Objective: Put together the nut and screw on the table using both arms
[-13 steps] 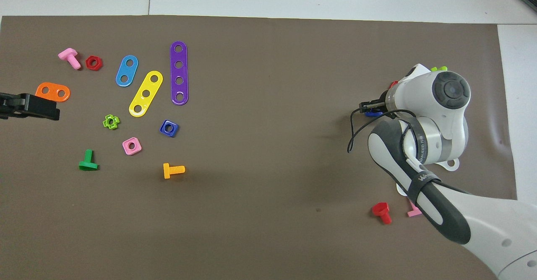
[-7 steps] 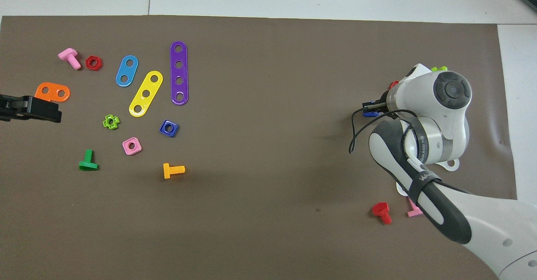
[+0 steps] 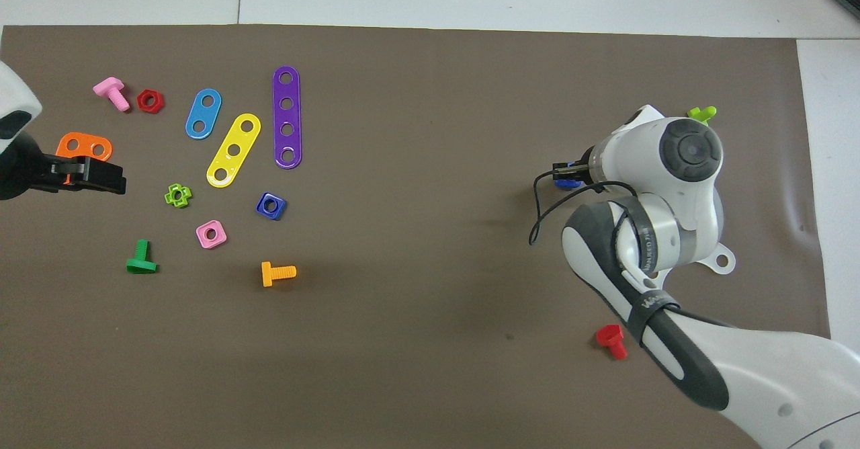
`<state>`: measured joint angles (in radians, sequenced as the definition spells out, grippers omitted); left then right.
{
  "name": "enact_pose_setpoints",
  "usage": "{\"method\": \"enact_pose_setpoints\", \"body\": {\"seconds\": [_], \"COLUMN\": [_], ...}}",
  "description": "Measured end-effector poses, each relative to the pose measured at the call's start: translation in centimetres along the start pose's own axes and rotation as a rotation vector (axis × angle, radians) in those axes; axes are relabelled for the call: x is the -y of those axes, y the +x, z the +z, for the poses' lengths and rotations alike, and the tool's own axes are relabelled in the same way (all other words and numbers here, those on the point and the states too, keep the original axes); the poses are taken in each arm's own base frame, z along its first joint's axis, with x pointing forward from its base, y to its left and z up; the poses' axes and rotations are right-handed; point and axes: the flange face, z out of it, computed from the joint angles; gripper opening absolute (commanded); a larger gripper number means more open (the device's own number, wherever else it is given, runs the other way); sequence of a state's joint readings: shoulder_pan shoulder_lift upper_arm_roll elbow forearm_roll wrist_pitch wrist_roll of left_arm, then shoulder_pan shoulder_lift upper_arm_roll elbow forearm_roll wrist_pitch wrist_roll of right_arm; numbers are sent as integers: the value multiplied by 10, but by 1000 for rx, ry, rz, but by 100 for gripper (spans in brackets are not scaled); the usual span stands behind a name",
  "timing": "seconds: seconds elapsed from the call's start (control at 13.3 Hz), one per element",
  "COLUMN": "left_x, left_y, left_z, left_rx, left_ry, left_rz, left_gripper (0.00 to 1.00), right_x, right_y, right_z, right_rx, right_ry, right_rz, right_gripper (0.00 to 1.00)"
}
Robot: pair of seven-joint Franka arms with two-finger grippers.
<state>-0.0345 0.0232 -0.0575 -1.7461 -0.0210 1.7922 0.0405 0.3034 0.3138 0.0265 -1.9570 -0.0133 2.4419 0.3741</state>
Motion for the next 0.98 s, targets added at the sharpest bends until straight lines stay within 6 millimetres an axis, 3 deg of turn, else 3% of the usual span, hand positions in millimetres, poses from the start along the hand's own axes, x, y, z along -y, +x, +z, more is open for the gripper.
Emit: {"method": "enact_pose_setpoints", "body": {"seconds": [0.15, 0.3, 0.53, 0.75, 0.83, 0.9, 0.98], "left_x": [-24, -37, -59, -73, -74, -74, -74], "left_y": [21, 34, 31, 31, 32, 32, 31], "left_z": [44, 86, 141, 176, 184, 191, 200], "left_rx": [4, -37, -49, -12, -4, 4, 12], "left_ry": [-5, -8, -10, -26, -50, -70, -82], "left_rz": [31, 51, 120, 264, 314, 360, 398], "left_gripper": [87, 86, 84, 84, 84, 84, 84], "right_x": [63, 108, 143, 159, 165, 170, 173], "right_y": [-26, -47, -71, -85, -90, -95, -98], "right_z": [-3, -7, -6, -1, 1, 3, 5], "right_rx": [-1, -26, -33, -22, -19, -15, -13], "right_ry": [12, -7, -28, -35, -35, -36, -37], "right_rz": [49, 87, 94, 85, 88, 93, 98], "right_gripper": [0, 0, 0, 4, 68, 100, 100]}}
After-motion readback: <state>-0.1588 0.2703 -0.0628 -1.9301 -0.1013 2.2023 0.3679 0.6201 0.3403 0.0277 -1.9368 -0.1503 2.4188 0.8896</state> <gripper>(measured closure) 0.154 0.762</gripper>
